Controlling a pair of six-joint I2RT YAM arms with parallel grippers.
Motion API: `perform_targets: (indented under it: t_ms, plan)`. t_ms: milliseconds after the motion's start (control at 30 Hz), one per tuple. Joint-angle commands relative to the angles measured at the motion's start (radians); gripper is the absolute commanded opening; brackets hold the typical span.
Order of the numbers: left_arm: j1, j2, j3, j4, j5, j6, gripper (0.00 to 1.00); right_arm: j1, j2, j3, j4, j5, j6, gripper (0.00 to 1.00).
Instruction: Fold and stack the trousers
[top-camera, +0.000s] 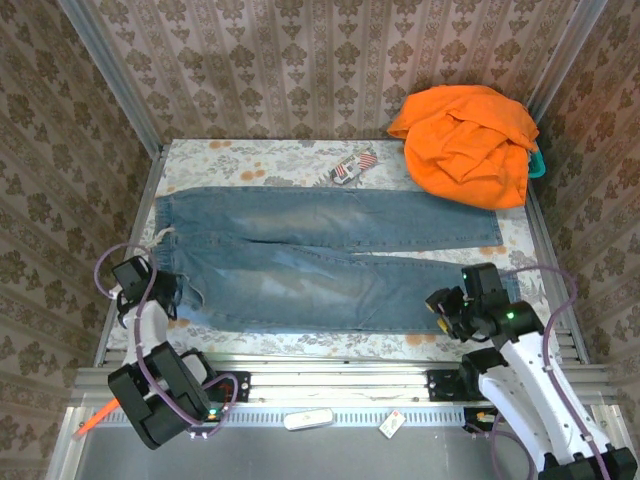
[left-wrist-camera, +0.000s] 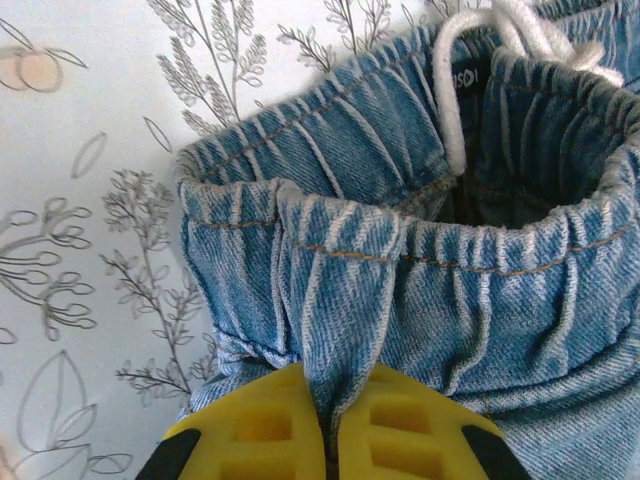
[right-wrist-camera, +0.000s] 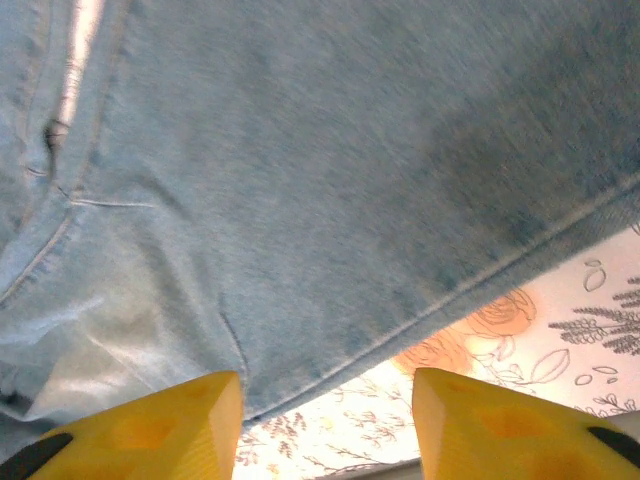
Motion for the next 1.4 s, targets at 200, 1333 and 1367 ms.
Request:
perform_targets:
  t_ms: [200,1333,1367]
  plan:
    - [-0.021,0.001,0.028,0.003,0.050,-0.030,0.00,0.081,-0.063,-0.136,0.019,0.028,0.318,0.53]
    - [-0.055,-0.045,0.054,-0.021,0.061,-0.037,0.00,0.127,0.210,-0.134,0.229,0.248,0.213,0.40]
    - [-0.055,-0.045,0.054,-0.020,0.060,-0.035,0.00,0.098,0.210,-0.130,0.230,0.241,0.189,0.40]
